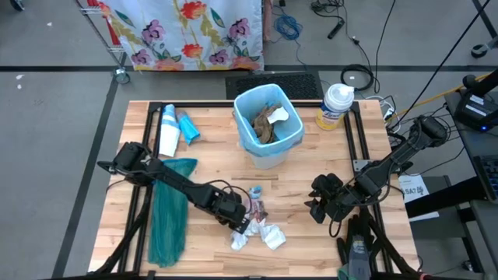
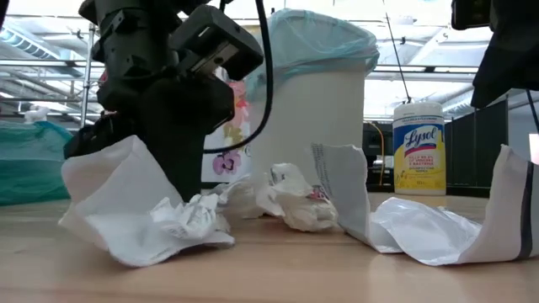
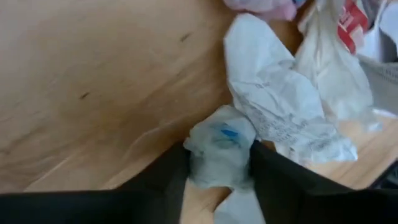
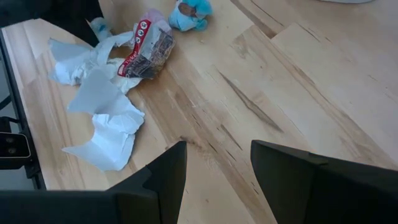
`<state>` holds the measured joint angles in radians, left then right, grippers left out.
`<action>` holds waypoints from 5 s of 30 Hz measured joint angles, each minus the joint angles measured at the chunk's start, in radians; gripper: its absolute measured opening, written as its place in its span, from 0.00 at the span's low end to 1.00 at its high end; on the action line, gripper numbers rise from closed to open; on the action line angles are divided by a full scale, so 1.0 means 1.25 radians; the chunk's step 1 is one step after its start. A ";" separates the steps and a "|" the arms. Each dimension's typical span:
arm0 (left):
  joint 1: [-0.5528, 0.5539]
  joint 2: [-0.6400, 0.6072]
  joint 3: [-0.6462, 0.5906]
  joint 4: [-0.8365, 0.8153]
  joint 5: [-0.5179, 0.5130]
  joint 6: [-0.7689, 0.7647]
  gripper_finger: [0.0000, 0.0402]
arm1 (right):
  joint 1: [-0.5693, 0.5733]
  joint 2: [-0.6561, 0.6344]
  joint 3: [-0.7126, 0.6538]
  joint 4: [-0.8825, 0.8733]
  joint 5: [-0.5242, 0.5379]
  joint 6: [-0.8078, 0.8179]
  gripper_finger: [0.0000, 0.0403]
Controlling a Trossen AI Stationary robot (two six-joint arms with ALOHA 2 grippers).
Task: Place trash/remove bag and relplace
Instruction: Put the blue plastic into the trash bin
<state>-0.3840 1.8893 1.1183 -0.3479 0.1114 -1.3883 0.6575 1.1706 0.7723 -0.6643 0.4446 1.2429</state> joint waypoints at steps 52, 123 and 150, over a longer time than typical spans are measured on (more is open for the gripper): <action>0.610 -0.249 0.541 -0.305 -0.001 0.883 0.10 | -0.051 0.000 0.000 -0.022 0.151 0.126 0.43; 0.202 0.021 0.063 0.093 -0.131 0.411 0.41 | -0.053 0.000 0.000 0.002 0.083 0.170 0.42; 0.150 -0.195 0.074 -0.232 -0.193 0.398 0.00 | -0.055 0.000 0.000 -0.020 0.085 0.159 0.42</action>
<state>-0.1968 1.6459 1.2114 -0.6378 -0.1303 -0.8908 0.5888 1.1706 0.7727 -0.6891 0.5505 1.4420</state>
